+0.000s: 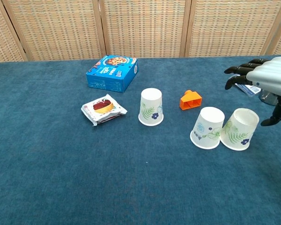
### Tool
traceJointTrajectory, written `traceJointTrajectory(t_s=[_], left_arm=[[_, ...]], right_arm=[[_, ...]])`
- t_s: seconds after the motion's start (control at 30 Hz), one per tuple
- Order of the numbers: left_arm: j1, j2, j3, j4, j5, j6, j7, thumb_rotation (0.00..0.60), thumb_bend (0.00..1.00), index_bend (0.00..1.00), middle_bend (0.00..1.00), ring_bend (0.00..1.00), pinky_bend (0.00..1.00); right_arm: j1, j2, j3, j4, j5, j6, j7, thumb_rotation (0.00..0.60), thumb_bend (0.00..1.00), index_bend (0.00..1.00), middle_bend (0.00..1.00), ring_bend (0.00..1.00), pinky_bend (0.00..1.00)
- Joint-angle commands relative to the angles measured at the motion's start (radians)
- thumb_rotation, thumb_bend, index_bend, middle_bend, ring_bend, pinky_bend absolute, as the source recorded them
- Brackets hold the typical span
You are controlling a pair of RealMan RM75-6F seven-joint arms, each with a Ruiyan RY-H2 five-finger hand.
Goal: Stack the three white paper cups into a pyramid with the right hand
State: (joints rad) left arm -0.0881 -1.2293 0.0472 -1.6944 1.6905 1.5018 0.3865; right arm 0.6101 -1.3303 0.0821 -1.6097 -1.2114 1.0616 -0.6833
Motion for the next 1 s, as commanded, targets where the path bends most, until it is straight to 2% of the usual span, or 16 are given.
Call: traceJointTrajectory(t_s=[0.03,0.3,0.4,0.5,0.77,0.93,1.0], left_arm=[[0.000,0.000,0.000,0.000,0.001,0.000,0.001,0.600,0.20,0.00,0.00,0.00,0.00],[0.003,0.003,-0.001,-0.003,0.005,0.006,-0.001,0.600,0.20,0.00,0.00,0.00,0.00],[0.003,0.002,0.000,-0.003,0.008,0.006,-0.002,0.600,0.20,0.00,0.00,0.00,0.00],[0.003,0.002,-0.001,-0.002,0.009,0.007,-0.003,0.600,0.20,0.00,0.00,0.00,0.00],[0.003,0.004,-0.004,0.002,0.005,0.007,-0.011,0.600,0.20,0.00,0.00,0.00,0.00],[0.003,0.005,-0.006,0.004,-0.001,0.005,-0.018,0.600,0.20,0.00,0.00,0.00,0.00],[0.001,0.005,-0.006,0.005,-0.003,0.001,-0.020,0.600,0.20,0.00,0.00,0.00,0.00]], right_arm=[[0.001,0.032,0.014,-0.036,0.009,0.017,-0.019,0.600,0.06,0.20,0.00,0.00,0.00],[0.019,0.136,0.089,-0.182,0.013,0.063,-0.011,0.600,0.06,0.20,0.00,0.00,0.00],[0.054,0.169,0.140,-0.244,0.048,0.050,-0.020,0.600,0.06,0.20,0.00,0.00,0.00],[0.080,0.175,0.164,-0.270,0.080,0.039,-0.036,0.600,0.06,0.20,0.00,0.00,0.00],[0.166,0.133,0.219,-0.306,0.196,0.003,-0.057,0.600,0.06,0.20,0.00,0.00,0.00],[0.226,0.060,0.219,-0.297,0.249,-0.007,-0.082,0.600,0.06,0.21,0.00,0.00,0.00],[0.249,0.023,0.217,-0.279,0.268,-0.009,-0.087,0.600,0.06,0.24,0.00,0.00,0.00]])
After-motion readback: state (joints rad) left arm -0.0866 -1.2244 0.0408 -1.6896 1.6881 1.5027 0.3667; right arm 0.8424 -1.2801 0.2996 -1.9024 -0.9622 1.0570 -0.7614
